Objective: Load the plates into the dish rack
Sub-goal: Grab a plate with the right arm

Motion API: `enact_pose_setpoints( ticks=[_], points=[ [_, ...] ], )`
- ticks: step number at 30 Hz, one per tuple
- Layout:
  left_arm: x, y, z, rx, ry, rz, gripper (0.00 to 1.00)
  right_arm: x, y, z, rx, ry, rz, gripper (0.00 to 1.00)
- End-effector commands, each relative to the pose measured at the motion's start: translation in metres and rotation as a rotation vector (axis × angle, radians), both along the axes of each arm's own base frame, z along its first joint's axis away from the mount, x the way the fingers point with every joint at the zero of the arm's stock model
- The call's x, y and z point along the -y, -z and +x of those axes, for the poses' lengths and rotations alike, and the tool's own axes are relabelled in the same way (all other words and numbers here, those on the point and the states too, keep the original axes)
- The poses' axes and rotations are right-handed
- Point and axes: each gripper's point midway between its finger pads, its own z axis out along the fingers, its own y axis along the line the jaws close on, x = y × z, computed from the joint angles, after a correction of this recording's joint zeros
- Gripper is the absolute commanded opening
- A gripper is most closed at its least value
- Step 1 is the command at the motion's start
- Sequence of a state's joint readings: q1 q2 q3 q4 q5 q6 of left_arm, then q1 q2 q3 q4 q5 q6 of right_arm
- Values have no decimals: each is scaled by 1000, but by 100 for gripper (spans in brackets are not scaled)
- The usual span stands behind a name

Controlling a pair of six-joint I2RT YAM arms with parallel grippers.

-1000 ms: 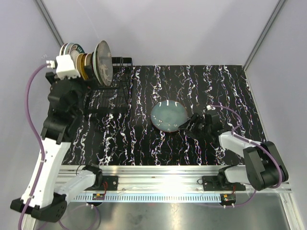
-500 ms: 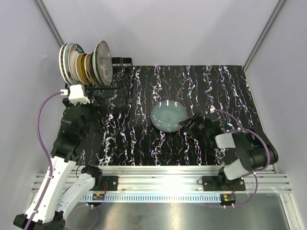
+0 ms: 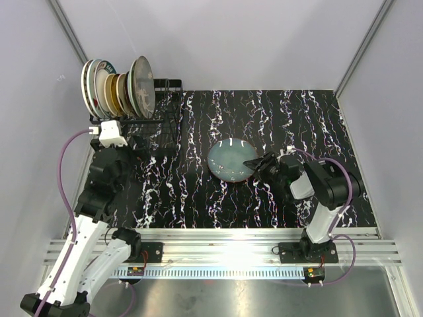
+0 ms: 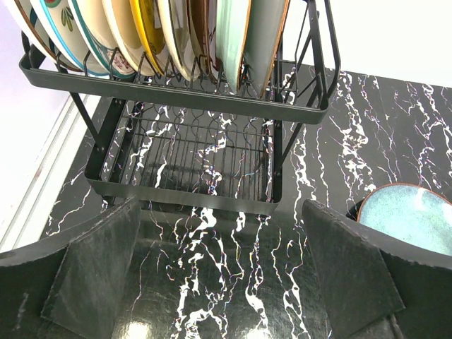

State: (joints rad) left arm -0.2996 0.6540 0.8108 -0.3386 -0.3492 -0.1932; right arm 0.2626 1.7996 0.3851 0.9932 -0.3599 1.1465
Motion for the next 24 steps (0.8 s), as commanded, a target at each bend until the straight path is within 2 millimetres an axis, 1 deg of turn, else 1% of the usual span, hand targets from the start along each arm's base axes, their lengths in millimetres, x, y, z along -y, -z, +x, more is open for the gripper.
enact_pose_setpoints(
  ticks=[1, 6, 9, 10, 11, 16, 17, 19, 20, 22, 23, 24],
  points=[
    [-2, -24, 3, 86, -23, -42, 99, 9, 30, -4, -63, 21, -67, 58],
    [-2, -23, 3, 85, -22, -42, 99, 9, 33, 0, -62, 16, -80, 49],
    [0, -21, 4, 77, -13, -45, 99, 8, 33, 2, -59, 13, -85, 40],
    [1, -20, 4, 73, -10, -44, 99, 7, 31, 3, -55, 10, -81, 35],
    [1, -20, 4, 71, -9, -45, 99, 8, 30, 3, -52, 9, -81, 32],
    [3, -19, 4, 68, -2, -49, 99, 5, 18, 7, -27, -7, -82, 18],
    [5, -19, 4, 68, 7, -52, 99, 4, 11, 9, -13, -8, -78, 12],
    [7, -18, 5, 64, 16, -55, 99, 2, 7, 9, -11, -25, -81, 8],
    [8, -17, 5, 62, 18, -58, 99, 1, 0, 10, 5, -29, -75, 3],
    [10, -16, 6, 57, 21, -66, 99, -2, -6, 9, 6, -43, -61, 0],
    [11, -15, 6, 53, 27, -67, 99, -3, -13, 10, 19, -46, -54, 0],
    [12, -15, 6, 51, 33, -69, 99, -3, -15, 10, 20, -49, -46, 0]
  ],
)
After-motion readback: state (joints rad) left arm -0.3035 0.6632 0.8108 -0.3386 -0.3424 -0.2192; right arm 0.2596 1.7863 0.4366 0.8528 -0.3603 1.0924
